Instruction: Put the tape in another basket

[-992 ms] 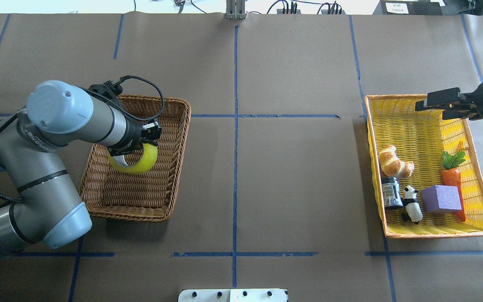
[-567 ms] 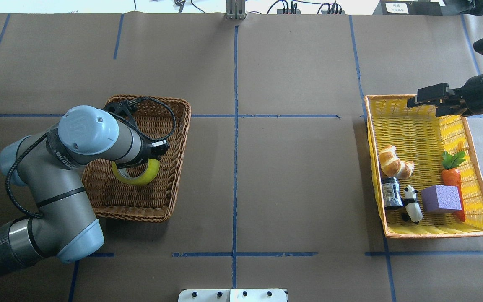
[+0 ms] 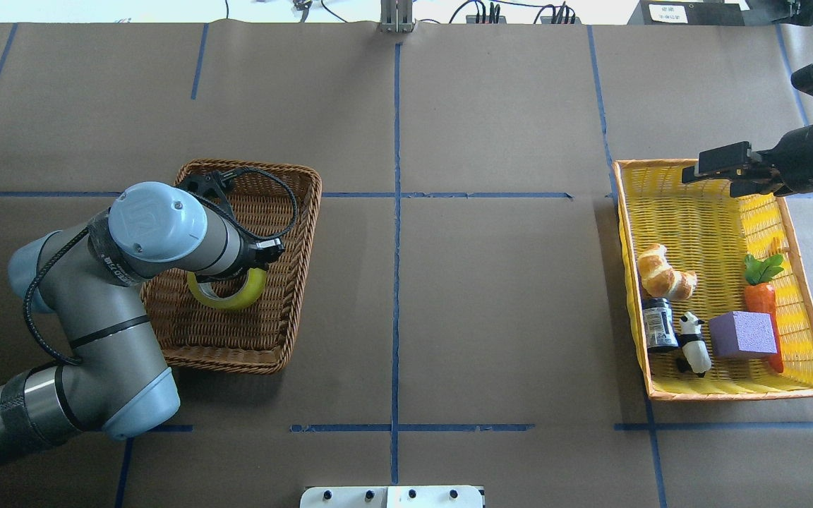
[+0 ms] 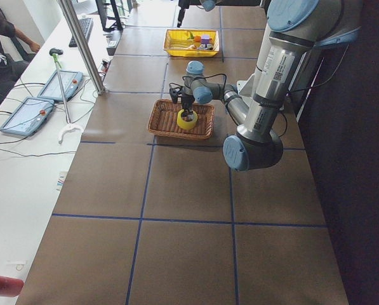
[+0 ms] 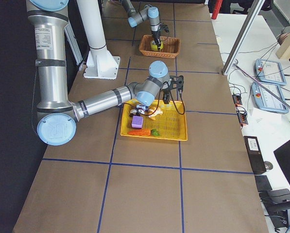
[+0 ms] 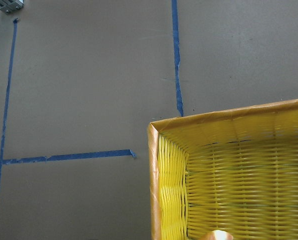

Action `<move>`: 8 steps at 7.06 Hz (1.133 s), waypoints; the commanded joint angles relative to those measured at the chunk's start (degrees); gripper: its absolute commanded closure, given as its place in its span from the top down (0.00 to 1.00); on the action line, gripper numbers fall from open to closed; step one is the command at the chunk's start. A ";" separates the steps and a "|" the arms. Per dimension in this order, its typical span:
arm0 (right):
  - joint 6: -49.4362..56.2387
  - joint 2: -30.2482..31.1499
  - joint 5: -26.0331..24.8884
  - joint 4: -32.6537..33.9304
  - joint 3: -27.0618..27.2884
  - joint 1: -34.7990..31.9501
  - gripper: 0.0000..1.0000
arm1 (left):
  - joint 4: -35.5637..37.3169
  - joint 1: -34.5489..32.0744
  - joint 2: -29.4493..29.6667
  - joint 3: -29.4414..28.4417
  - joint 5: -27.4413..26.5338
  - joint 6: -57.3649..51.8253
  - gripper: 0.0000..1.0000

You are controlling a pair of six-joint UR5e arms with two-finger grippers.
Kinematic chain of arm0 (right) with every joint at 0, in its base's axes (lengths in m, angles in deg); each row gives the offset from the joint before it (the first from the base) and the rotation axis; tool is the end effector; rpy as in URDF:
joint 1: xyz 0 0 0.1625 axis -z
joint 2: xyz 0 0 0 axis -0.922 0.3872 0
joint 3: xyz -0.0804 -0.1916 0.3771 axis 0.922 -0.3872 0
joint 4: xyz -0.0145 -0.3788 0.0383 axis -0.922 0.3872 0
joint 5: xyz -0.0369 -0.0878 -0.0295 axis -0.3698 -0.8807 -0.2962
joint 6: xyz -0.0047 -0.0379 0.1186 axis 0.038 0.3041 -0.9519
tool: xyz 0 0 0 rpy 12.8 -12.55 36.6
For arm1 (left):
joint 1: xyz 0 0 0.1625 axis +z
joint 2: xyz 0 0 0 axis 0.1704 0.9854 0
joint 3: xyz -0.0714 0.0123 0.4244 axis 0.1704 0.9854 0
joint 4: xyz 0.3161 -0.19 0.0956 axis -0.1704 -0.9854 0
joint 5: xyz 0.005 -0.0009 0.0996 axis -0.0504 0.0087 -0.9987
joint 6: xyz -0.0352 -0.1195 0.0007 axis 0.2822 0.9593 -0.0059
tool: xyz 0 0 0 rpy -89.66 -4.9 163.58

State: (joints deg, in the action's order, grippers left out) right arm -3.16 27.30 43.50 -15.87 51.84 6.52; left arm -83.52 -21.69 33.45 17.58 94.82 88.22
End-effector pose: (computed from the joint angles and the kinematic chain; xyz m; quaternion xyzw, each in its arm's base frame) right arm -0.1895 -0.4508 0.4482 0.1043 -0.5296 0.0882 0.8372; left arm 0.4730 -0.4174 0.3584 0.0204 0.4103 -0.2103 0.8871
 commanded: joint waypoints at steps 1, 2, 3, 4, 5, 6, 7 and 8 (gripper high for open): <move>0.13 -0.81 0.01 0.06 -0.21 -0.03 1.00 | 0.13 -0.22 -0.03 -0.21 -0.07 -3.34 0.63; 0.04 -1.25 0.01 0.06 -0.30 -0.03 1.00 | 0.13 -1.18 -0.03 0.66 -0.07 -5.11 1.00; 0.13 -1.43 0.61 0.14 -0.30 -0.72 1.00 | 0.74 -4.76 -0.03 2.49 1.15 -5.39 1.00; 0.13 -2.73 3.32 3.80 -0.48 -2.21 1.00 | 1.01 -10.62 -0.20 5.64 6.12 -7.92 1.00; 5.61 -4.22 5.95 10.45 -0.13 -5.36 1.00 | 1.10 -18.34 -1.34 7.68 13.83 -13.86 1.00; 16.80 -4.15 7.63 18.00 -0.04 -9.91 1.00 | 1.10 -24.77 -4.13 8.13 19.99 -21.14 1.00; 29.36 -4.15 9.30 27.30 0.13 -15.96 1.00 | 1.10 -31.36 -8.25 8.14 24.49 -32.61 1.00; 42.53 -3.02 10.02 34.96 0.14 -20.72 1.00 | 1.10 -39.69 -13.42 7.00 29.67 -48.30 1.00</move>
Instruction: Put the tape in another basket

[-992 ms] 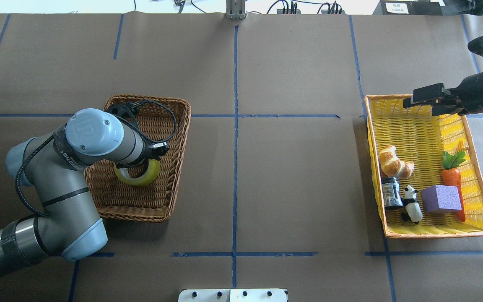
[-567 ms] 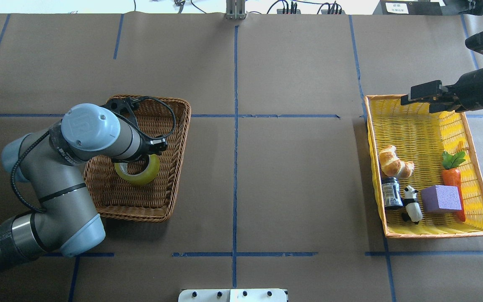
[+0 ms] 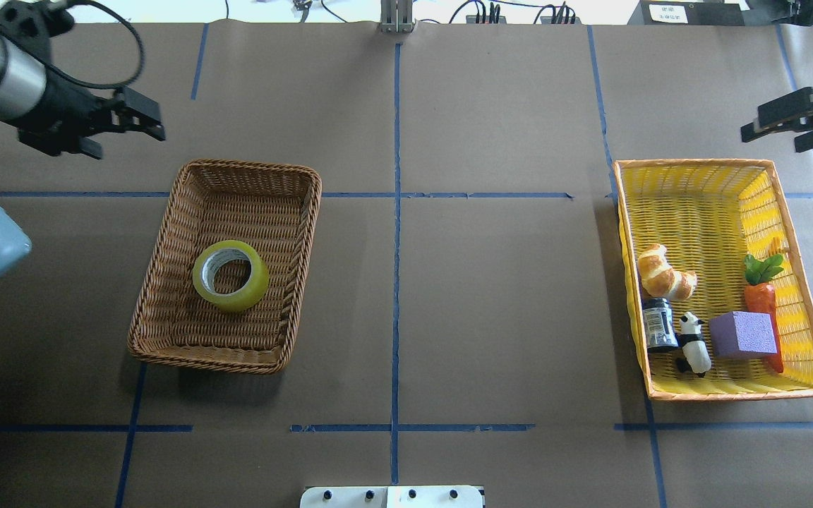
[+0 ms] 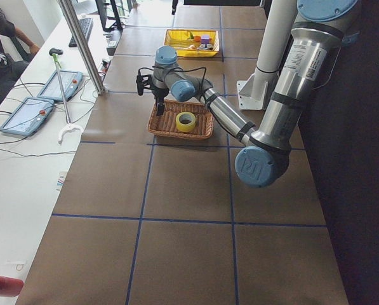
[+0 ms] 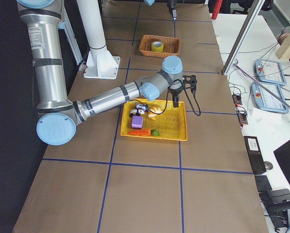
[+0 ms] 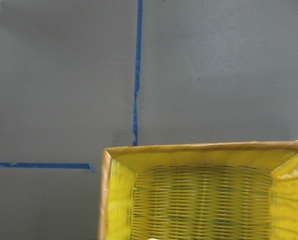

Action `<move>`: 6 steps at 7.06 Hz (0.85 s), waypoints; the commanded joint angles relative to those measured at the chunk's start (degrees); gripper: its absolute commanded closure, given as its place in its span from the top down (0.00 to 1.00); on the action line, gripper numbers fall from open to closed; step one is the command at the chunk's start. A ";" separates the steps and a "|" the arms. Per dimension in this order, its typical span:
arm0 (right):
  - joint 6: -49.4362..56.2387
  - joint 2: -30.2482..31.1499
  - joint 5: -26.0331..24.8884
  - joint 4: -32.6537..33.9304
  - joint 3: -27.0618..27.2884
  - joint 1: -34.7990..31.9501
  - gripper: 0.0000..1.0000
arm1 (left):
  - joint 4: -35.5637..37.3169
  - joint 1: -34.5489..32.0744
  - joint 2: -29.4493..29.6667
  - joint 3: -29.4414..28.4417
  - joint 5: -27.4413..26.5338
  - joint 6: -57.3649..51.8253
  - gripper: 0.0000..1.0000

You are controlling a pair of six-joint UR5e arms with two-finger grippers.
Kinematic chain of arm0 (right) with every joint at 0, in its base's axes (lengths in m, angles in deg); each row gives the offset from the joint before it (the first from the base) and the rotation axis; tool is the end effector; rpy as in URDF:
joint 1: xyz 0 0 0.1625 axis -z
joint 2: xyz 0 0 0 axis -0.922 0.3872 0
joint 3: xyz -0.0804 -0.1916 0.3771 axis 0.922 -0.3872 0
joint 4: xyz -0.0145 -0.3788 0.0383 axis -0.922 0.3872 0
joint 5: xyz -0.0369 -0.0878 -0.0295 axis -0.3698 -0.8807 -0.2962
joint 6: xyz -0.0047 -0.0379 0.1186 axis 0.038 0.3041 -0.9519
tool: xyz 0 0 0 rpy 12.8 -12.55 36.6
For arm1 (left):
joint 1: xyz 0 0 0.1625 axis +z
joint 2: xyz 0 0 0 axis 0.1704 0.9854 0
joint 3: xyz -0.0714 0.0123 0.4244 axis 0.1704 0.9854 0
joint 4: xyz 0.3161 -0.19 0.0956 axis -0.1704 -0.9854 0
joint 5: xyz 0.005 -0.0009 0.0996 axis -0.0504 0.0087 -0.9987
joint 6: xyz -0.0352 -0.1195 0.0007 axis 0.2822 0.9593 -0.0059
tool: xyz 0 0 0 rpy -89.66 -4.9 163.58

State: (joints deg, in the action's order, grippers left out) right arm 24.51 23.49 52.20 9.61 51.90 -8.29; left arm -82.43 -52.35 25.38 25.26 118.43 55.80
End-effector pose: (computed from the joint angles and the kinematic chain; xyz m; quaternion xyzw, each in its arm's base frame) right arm -0.0851 -0.4953 0.4656 0.0947 -0.4665 0.0369 0.8787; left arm 0.2026 -0.5162 0.3709 0.0851 0.4564 -0.1133 0.8784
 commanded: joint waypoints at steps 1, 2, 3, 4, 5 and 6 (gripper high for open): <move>25.26 2.19 1.41 16.09 -0.36 -8.75 1.00 | 0.53 -15.29 -8.36 -3.65 8.55 -29.70 1.00; 33.81 2.46 1.33 23.03 -1.23 -11.30 1.00 | 3.66 -20.57 -9.17 -6.98 8.92 -43.84 1.00; 42.50 3.42 0.63 28.32 -1.41 -14.02 1.00 | 9.96 -26.63 -8.92 -11.45 8.75 -61.13 1.00; 46.94 4.65 0.54 29.85 -2.20 -15.96 1.00 | 14.03 -30.78 -8.57 -15.33 8.66 -72.00 1.00; 49.16 6.14 0.01 29.78 -4.12 -16.33 1.00 | 14.59 -32.74 -8.83 -17.19 8.93 -75.50 1.00; 49.97 6.33 -0.17 29.78 -4.66 -16.33 1.00 | 16.42 -32.67 -9.35 -17.04 8.93 -74.76 1.00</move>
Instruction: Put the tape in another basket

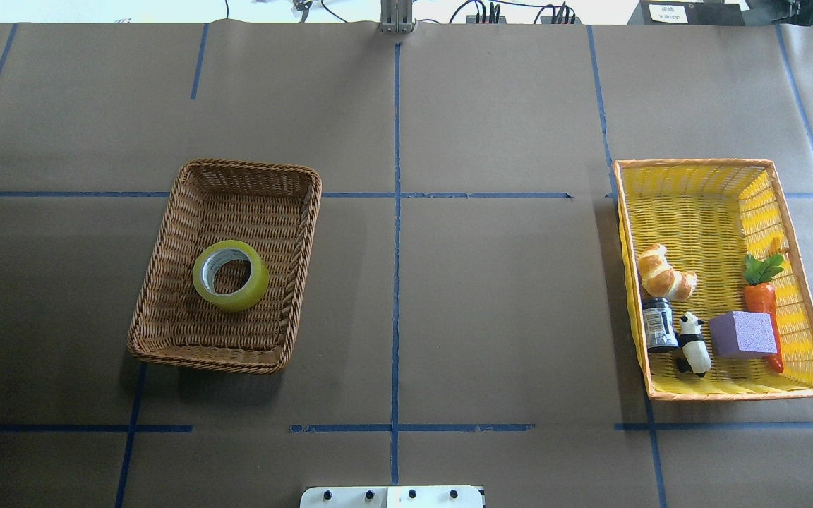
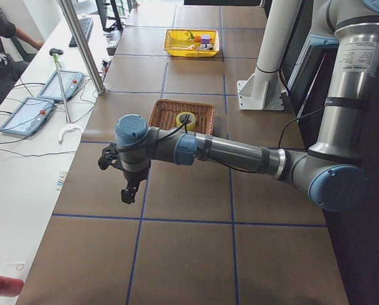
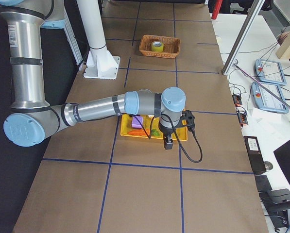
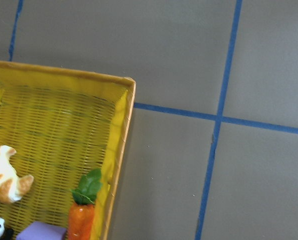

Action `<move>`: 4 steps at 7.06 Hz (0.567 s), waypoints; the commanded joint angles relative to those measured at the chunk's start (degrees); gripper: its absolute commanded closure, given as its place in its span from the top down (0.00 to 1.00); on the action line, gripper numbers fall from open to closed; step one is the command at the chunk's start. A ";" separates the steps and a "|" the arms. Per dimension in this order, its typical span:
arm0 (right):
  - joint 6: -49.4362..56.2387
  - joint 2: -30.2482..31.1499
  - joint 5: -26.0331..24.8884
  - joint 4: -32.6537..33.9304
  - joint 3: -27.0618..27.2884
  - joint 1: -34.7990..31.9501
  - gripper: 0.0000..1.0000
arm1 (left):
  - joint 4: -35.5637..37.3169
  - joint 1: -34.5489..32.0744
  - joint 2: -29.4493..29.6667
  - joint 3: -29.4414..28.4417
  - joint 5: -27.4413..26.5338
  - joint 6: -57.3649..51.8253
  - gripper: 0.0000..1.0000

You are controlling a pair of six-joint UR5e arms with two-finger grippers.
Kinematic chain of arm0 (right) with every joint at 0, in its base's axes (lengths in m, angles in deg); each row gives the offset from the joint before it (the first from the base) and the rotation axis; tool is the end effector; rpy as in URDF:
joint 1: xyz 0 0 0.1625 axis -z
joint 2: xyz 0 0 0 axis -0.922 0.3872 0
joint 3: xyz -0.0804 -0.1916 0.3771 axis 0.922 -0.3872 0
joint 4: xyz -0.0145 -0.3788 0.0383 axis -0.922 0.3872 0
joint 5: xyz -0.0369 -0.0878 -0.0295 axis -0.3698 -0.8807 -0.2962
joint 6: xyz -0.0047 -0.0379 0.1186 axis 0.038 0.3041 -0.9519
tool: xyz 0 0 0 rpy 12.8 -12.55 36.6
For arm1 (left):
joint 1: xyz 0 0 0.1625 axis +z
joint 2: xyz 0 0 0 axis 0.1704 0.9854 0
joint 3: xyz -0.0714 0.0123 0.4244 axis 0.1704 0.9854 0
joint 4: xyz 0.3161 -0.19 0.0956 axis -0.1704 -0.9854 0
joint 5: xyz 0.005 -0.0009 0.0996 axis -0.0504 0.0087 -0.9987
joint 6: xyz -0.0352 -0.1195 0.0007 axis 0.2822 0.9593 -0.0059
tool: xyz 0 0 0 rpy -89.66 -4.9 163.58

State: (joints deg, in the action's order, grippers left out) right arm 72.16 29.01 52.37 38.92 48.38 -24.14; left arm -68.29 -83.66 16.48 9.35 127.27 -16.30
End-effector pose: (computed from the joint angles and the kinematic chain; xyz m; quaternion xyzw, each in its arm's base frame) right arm 0.0518 -0.4414 0.5995 0.0289 -0.4031 -0.0773 0.9114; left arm -0.0780 -0.5082 0.6031 0.1140 0.3595 0.1103 0.9196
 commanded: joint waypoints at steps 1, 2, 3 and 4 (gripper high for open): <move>1.81 1.16 -0.26 0.46 -1.06 -0.49 1.00 | 5.96 -1.10 -0.12 -1.73 0.17 -2.47 1.00; 1.72 1.43 -0.34 0.29 -1.15 -0.40 1.00 | 6.95 -1.09 -0.55 -1.48 0.17 -2.47 1.00; 1.80 1.51 -0.43 0.11 -1.58 -0.23 1.00 | 7.14 -1.01 -1.42 -1.21 0.87 -0.64 1.00; 1.80 1.52 -0.08 -0.15 -2.28 -0.22 1.00 | 7.05 -1.00 -2.65 -0.60 2.79 2.59 1.00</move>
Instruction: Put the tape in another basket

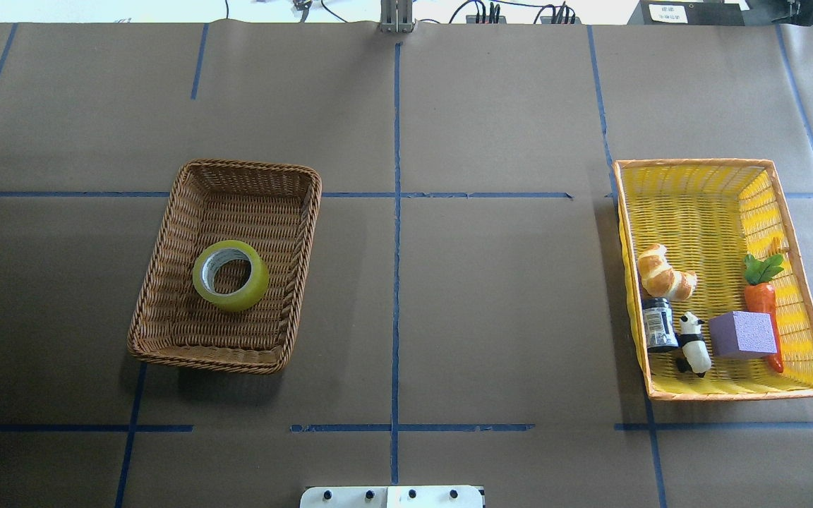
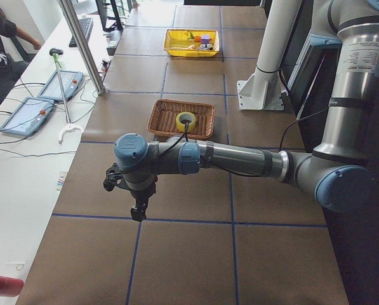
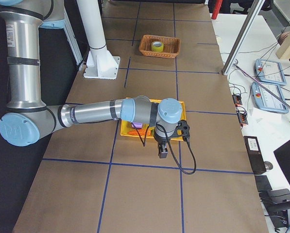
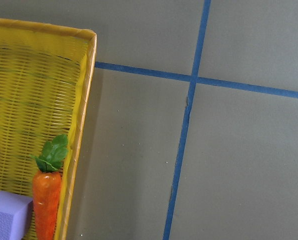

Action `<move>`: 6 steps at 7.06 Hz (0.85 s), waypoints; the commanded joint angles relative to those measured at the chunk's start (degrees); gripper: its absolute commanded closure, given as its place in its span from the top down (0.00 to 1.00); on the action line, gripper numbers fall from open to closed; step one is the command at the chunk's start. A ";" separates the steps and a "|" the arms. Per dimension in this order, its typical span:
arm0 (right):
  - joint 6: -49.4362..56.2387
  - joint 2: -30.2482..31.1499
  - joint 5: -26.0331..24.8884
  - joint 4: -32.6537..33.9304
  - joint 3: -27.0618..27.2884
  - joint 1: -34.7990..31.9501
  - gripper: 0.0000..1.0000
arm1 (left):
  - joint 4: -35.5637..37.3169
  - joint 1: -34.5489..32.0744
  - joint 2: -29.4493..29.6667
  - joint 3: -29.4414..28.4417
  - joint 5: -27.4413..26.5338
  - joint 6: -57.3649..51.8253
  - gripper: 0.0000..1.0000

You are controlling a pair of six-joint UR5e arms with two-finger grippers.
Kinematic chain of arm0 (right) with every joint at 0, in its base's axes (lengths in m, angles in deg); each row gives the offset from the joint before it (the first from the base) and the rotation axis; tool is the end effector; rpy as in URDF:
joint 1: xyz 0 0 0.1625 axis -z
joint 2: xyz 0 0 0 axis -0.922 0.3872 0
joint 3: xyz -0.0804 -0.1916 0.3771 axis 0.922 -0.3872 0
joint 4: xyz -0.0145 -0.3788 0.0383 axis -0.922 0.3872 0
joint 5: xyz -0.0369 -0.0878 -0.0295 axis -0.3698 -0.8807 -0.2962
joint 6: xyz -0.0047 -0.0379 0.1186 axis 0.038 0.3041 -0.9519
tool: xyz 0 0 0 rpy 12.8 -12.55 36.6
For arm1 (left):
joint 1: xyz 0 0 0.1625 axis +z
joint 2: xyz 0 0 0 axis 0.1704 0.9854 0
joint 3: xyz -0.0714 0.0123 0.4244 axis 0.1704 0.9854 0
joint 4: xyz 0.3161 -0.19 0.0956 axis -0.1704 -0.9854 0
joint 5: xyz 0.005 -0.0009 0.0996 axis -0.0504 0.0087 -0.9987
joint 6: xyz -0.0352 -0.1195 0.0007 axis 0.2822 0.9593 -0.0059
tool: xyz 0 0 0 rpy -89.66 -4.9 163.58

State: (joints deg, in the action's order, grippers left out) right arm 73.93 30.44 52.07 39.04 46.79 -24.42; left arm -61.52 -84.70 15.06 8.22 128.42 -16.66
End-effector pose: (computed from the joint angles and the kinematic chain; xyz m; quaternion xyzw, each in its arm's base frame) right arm 0.0541 -0.4292 0.6234 0.0108 -0.4032 -0.0783 0.9117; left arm -0.0837 -0.4850 0.6350 0.0457 0.3804 0.0743 0.9207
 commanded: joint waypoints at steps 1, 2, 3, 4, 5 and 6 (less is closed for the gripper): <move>0.03 0.00 0.57 -0.27 -0.61 0.06 1.00 | -0.33 0.03 -2.02 0.36 2.01 3.16 1.00; 0.03 0.00 0.66 -0.19 -0.17 0.06 1.00 | -0.33 0.03 -2.03 0.62 2.01 3.16 1.00; 0.46 0.17 0.58 -0.27 -0.34 0.33 1.00 | -0.07 0.03 -2.12 0.62 2.01 3.16 1.00; 0.55 0.17 0.58 -0.19 -0.17 0.33 1.00 | -0.24 0.20 -2.12 0.62 2.01 3.16 1.00; 0.38 0.09 0.58 -0.27 -0.17 0.33 1.00 | -0.59 0.29 -2.20 0.71 2.10 2.90 1.00; 0.38 0.26 0.75 -0.19 0.44 0.24 1.00 | -1.12 0.29 -2.81 1.93 2.54 2.29 1.00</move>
State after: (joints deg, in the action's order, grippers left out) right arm 74.34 30.59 52.69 38.81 46.74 -24.13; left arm -62.11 -84.46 12.75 9.18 130.59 -13.82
